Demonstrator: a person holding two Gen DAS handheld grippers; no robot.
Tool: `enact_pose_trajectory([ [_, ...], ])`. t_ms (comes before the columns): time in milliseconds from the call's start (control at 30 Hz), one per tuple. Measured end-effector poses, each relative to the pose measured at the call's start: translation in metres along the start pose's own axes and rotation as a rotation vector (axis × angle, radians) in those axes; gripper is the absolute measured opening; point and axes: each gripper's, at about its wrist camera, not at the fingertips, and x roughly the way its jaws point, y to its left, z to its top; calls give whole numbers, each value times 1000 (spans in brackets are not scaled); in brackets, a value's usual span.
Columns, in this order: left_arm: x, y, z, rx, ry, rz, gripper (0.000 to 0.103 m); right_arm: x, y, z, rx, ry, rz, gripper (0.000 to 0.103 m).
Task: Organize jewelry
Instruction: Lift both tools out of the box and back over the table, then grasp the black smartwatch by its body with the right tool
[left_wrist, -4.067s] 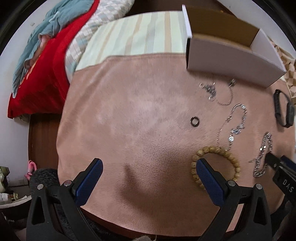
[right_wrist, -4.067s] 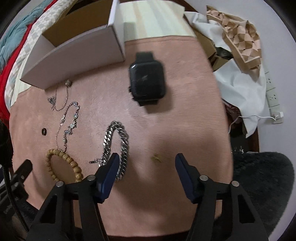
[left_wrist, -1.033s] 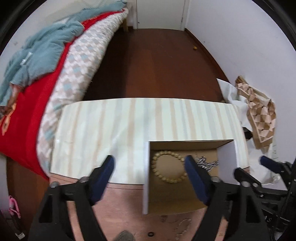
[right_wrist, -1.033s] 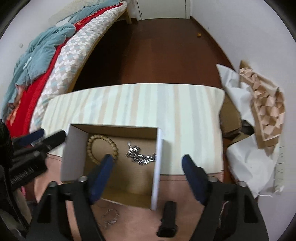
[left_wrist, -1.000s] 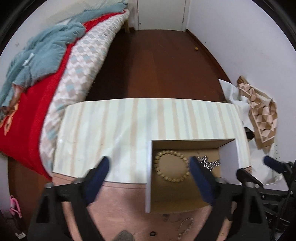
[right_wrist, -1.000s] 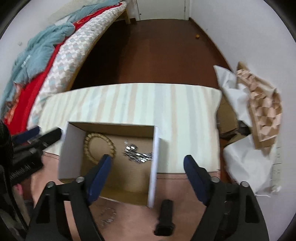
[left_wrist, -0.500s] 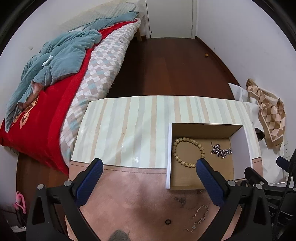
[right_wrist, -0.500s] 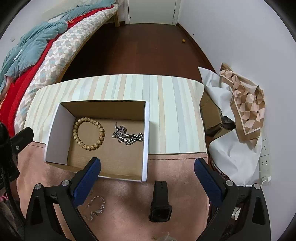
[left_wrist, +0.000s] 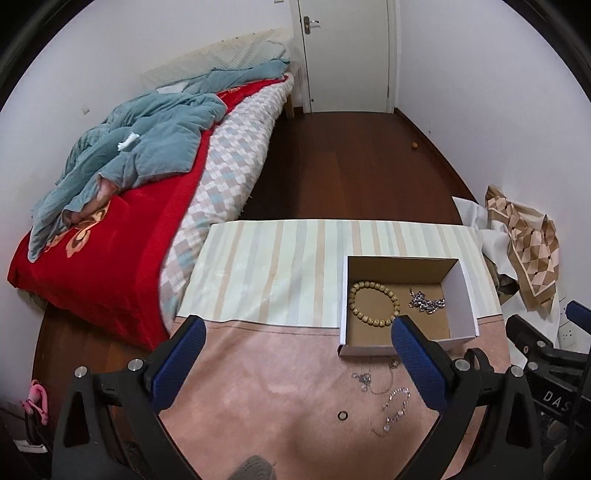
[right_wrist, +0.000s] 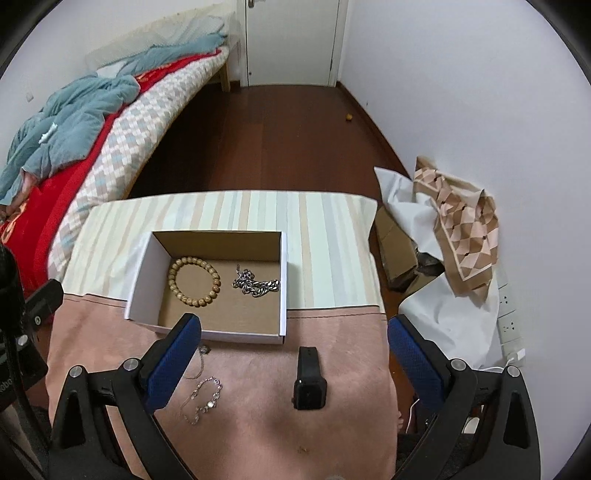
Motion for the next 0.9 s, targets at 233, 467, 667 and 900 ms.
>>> enact_pose_trajectory([
  [233, -36, 9, -9, -24, -47, -7, 103, -44, 0, -13, 6, -49, 17, 102],
  [467, -59, 22, -16, -81, -65, -29, 103, -77, 7, -21, 13, -82, 51, 102],
  [667, -51, 27, -26, -94, -33, -11, 103, -90, 9, -29, 27, -101, 80, 102],
  [900, 1, 31, -66, -123, 88, 81, 103, -48, -29, -56, 173, -17, 79, 102],
])
